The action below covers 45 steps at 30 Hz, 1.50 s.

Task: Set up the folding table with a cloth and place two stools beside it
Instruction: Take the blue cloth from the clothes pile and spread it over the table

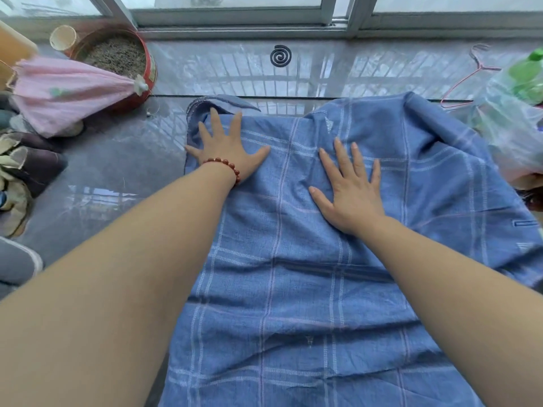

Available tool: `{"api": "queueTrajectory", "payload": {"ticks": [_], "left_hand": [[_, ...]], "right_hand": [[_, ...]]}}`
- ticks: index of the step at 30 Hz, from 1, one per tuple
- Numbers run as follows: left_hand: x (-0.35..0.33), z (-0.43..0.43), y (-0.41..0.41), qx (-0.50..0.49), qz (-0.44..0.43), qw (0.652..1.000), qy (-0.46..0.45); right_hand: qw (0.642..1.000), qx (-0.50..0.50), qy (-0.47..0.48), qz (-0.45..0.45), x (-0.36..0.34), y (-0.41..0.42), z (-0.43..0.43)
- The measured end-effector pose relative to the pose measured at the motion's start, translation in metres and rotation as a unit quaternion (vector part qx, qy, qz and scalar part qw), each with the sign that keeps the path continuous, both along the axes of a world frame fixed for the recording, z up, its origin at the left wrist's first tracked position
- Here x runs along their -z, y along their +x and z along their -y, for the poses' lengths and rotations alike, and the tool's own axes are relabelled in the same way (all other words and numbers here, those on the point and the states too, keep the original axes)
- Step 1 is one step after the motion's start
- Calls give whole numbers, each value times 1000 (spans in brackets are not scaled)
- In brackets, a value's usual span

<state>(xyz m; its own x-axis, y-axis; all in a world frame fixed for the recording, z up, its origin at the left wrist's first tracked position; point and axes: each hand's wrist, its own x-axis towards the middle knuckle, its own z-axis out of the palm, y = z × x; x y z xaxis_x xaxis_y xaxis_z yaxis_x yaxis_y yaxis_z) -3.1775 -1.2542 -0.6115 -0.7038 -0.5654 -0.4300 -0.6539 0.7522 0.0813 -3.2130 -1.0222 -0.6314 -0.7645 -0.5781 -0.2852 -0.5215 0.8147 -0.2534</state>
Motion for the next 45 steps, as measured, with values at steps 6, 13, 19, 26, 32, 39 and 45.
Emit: {"api": "queueTrajectory", "payload": {"ticks": [6, 13, 19, 26, 32, 39, 45], "left_hand": [[7, -12, 34, 38, -25, 999, 14], [1, 1, 50, -192, -176, 965, 23], [-18, 14, 58, -114, -205, 972, -29], [-47, 17, 59, -107, -323, 940, -28], [-48, 37, 53, -126, -293, 948, -4], [-32, 54, 54, -9, -104, 985, 136], [-30, 37, 52, 140, -4, 981, 135]], "right_hand": [[999, 13, -27, 18, -10, -1, 3], [986, 157, -42, -42, -19, 4, 13], [965, 164, -190, -78, -42, 0, 27], [936, 211, -268, -84, -61, -3, 37], [957, 175, -224, -58, -70, -8, 48], [981, 186, -37, 50, -55, 11, 63], [968, 228, -9, 102, -50, 27, 81]]}}
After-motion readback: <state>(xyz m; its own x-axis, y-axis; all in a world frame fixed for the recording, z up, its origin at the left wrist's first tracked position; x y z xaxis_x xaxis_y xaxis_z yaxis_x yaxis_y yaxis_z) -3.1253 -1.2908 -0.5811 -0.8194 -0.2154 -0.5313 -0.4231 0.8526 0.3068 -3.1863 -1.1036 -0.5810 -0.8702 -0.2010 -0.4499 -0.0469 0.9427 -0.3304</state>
